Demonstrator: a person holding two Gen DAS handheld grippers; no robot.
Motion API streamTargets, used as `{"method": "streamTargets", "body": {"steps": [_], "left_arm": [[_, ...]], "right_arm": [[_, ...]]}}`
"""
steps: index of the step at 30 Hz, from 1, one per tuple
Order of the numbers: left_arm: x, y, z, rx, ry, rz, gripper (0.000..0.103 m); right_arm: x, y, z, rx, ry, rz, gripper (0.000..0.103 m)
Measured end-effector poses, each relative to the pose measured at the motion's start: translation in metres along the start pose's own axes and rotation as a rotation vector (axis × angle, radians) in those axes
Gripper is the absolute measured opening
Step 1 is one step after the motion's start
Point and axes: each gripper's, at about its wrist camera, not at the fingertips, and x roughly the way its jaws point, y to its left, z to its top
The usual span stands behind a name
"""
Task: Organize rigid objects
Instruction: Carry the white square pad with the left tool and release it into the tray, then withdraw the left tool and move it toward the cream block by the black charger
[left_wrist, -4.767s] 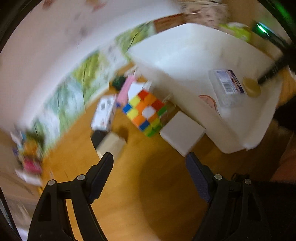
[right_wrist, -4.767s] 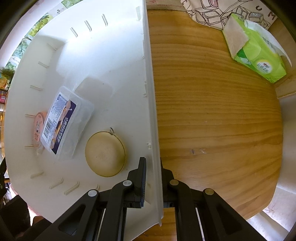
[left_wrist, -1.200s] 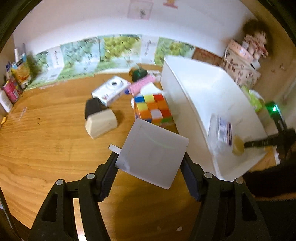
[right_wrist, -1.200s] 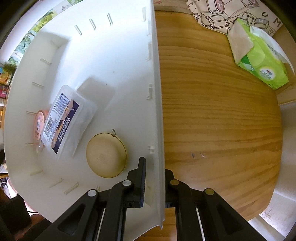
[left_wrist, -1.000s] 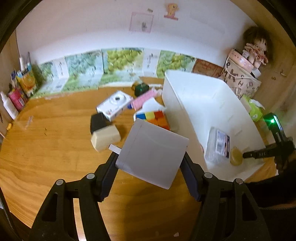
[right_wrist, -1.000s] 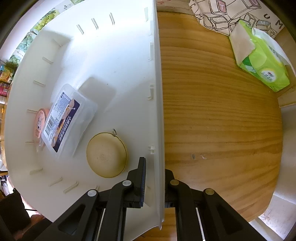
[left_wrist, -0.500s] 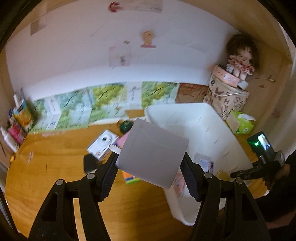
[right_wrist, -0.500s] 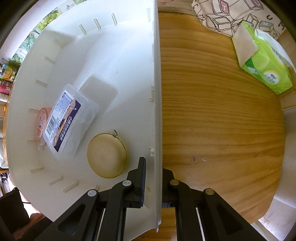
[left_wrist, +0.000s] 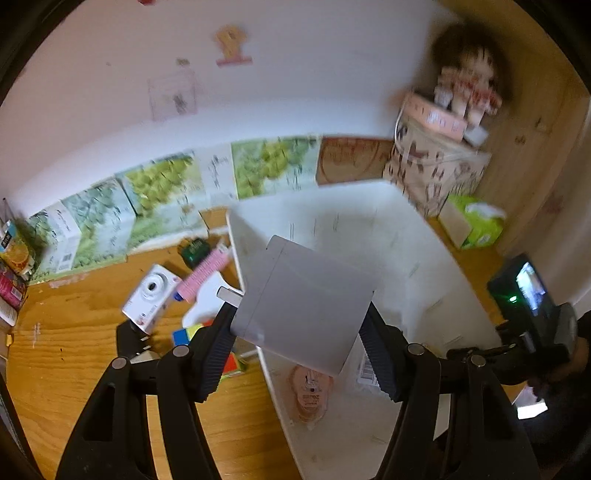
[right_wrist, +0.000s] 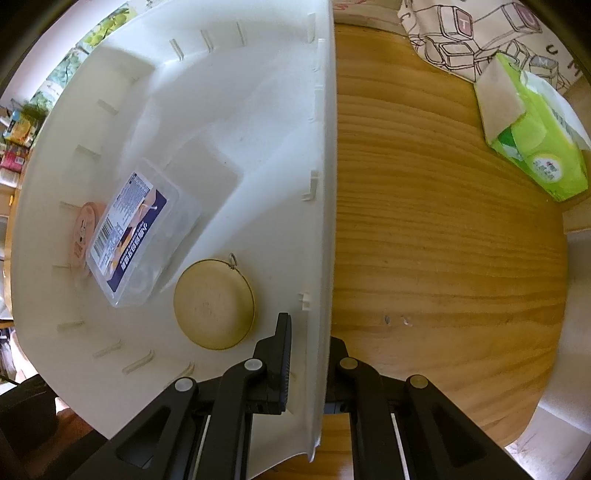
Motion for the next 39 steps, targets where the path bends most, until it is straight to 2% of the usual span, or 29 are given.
{"method": "streamTargets", "body": {"steps": [12, 22, 25, 29, 39], "left_arm": [[0.058, -0.039, 0.005, 0.087, 0.167, 0.012, 0.069], [0.088, -0.040, 0.007, 0.080, 0.245, 0.040, 0.069], [0.082, -0.039, 0.010, 0.081, 0.210, 0.029, 0.069], [0.073, -0.038, 0.016, 0.081, 0.164, 0.029, 0.076], [0.047, -0.022, 0.015, 0.019, 0.089, 0.073, 0.076]], "right_arm": [[0.003, 0.005, 0.001, -0.029, 0.018, -0.004, 0.012], [0.006, 0.016, 0.012, -0.054, 0.048, -0.031, 0.012], [0.007, 0.020, 0.018, -0.054, 0.053, -0.040, 0.012], [0.006, 0.018, 0.017, -0.047, 0.051, -0.039, 0.012], [-0.001, 0.006, 0.011, -0.034, 0.031, -0.019, 0.012]]}}
